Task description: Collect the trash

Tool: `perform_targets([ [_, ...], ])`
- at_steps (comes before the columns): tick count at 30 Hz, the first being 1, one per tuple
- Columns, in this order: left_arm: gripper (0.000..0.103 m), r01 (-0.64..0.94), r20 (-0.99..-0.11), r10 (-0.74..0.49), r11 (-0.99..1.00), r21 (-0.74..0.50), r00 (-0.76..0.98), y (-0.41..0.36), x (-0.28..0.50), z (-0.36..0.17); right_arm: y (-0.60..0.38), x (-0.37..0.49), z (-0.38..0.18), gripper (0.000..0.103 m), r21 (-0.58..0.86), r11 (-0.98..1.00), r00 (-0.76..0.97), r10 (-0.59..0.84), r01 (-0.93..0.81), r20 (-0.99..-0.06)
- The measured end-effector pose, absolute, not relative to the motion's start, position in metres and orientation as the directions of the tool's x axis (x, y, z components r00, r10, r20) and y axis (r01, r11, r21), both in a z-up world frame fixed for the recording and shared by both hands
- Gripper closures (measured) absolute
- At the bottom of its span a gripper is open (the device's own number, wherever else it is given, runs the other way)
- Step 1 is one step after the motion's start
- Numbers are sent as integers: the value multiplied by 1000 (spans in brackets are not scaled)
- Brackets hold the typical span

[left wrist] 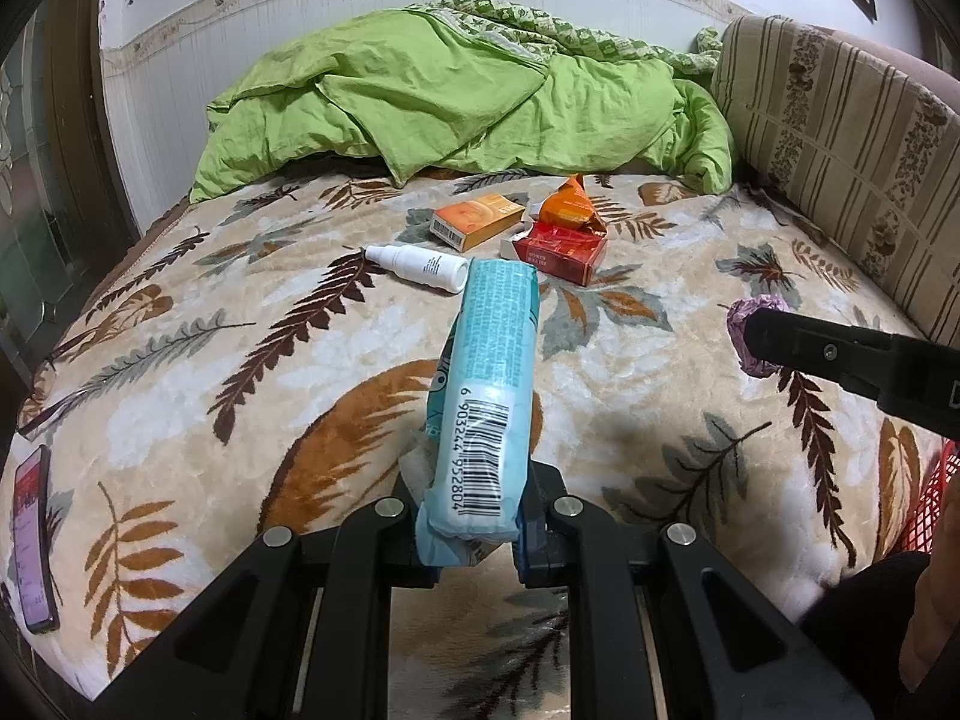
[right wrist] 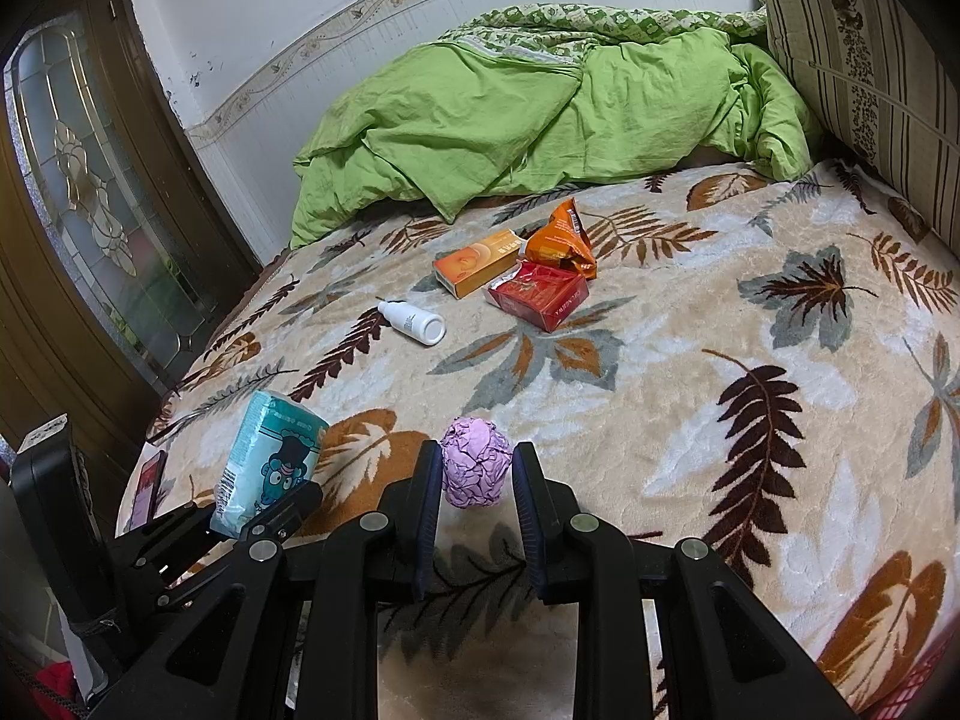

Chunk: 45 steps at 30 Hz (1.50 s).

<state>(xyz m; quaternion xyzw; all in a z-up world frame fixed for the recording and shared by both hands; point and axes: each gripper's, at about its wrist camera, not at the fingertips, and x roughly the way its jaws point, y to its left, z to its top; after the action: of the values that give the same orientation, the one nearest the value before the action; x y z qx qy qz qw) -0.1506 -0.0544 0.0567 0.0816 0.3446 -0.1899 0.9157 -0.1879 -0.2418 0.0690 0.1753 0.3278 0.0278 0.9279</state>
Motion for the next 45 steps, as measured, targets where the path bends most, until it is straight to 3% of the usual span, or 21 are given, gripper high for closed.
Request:
perform_targets([
  [45,88,428,-662,-300,903,35,687,-58,-153,57,-243,-188,69,78,359,931,786,177,61,-592],
])
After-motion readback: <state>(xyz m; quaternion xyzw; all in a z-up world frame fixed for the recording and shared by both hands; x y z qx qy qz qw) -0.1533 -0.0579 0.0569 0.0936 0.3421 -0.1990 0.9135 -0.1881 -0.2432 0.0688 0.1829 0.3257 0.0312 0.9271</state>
